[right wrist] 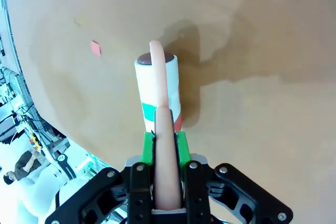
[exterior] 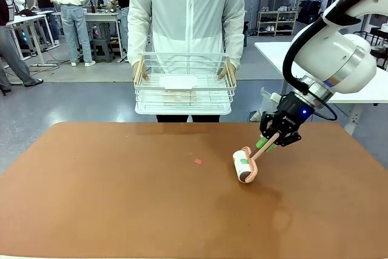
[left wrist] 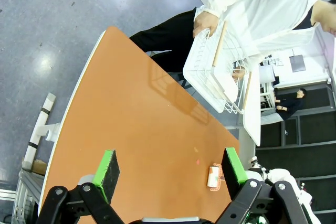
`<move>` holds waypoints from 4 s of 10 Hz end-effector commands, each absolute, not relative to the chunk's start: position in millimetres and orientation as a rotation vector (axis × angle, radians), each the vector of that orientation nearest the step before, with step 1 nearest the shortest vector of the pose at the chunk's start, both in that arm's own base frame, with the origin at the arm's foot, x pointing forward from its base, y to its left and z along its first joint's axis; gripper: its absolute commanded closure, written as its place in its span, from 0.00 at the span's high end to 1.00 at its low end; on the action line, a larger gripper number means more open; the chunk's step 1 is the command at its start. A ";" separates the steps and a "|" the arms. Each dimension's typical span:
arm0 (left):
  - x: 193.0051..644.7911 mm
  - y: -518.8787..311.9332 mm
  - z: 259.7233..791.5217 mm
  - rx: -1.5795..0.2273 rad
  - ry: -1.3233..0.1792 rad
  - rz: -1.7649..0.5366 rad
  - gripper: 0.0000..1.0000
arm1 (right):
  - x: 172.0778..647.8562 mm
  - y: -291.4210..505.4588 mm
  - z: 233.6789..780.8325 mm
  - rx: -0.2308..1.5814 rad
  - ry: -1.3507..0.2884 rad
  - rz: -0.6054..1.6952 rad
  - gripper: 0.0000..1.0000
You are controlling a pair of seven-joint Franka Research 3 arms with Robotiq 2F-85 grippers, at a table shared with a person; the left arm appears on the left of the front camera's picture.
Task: Clean the table.
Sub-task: Clean the table with the Lint Roller when the human lifts the Dish drying rack, then place the Lint Roller down when the Dish drying rack is positioned in the middle of the table.
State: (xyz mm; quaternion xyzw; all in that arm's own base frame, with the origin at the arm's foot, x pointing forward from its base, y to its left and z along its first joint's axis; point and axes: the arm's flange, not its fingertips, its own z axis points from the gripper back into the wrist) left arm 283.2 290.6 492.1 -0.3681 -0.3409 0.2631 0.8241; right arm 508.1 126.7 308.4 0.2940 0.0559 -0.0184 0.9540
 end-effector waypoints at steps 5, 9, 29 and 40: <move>283.0 294.3 491.2 -0.802 -0.747 0.536 1.00 | 478.3 236.1 256.7 0.654 0.092 0.016 0.21; 283.0 294.3 491.2 -0.802 -0.747 0.536 1.00 | 493.1 346.1 243.9 0.744 0.087 0.044 0.21; 283.0 294.3 491.2 -0.802 -0.747 0.536 1.00 | 438.4 33.2 589.0 0.368 -0.195 0.084 0.21; 283.0 294.3 491.2 -0.802 -0.747 0.536 1.00 | 438.4 33.2 589.0 0.368 -0.195 0.084 0.21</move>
